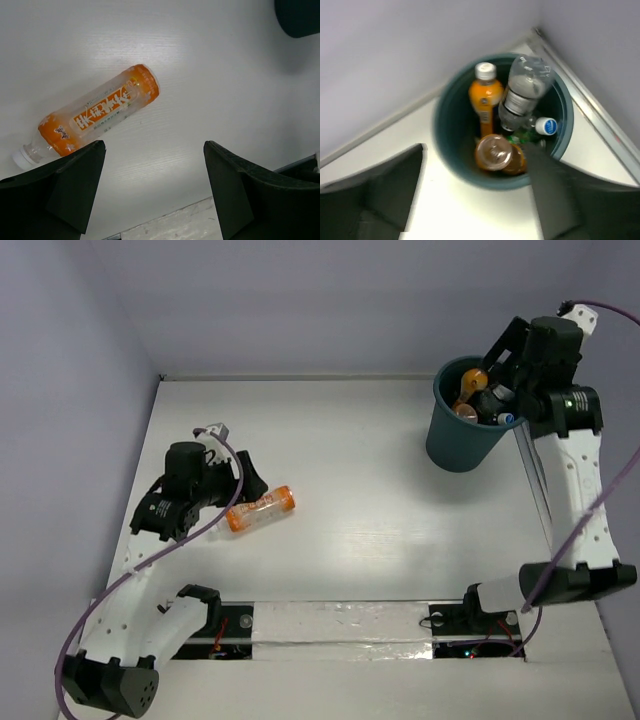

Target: Put the plastic bottles in the bin

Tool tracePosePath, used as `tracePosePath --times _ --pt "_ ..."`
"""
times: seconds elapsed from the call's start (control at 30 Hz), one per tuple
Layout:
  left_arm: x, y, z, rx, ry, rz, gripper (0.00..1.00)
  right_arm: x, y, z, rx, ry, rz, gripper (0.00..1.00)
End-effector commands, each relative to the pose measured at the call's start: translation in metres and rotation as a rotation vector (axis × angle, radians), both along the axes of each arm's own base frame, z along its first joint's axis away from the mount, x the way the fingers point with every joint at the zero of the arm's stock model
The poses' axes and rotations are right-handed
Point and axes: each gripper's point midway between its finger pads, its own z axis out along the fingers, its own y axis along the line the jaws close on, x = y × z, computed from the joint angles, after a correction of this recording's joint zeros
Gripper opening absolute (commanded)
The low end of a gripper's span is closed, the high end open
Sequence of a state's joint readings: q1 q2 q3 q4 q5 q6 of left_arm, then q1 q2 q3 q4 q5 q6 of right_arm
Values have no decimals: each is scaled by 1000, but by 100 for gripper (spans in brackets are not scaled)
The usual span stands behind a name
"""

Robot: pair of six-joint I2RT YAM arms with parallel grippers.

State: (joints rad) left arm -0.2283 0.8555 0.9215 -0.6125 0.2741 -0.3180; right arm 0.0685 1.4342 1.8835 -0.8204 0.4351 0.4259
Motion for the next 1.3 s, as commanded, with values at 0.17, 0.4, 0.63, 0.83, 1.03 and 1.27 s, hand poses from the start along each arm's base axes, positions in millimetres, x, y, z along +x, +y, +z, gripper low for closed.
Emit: tracePosePath --times 0.17,0.4,0.63,0.83,1.03,1.27 --pt "18 -7 103 -132 -268 47 76 -69 210 -30 319 -45 584 3" --pt "16 3 144 -176 -394 115 75 -137 380 -145 545 272 822 45" --pt "7 -6 158 -233 -438 70 76 -150 474 -221 690 480 706 100" --pt "-12 -20 149 -246 -433 0 76 -159 493 -262 827 578 574 100" --pt "-24 -36 134 -250 -397 -75 76 -143 525 -277 882 596 521 100" --pt "-35 -50 138 -236 -396 -145 76 -129 540 -320 940 632 346 100"
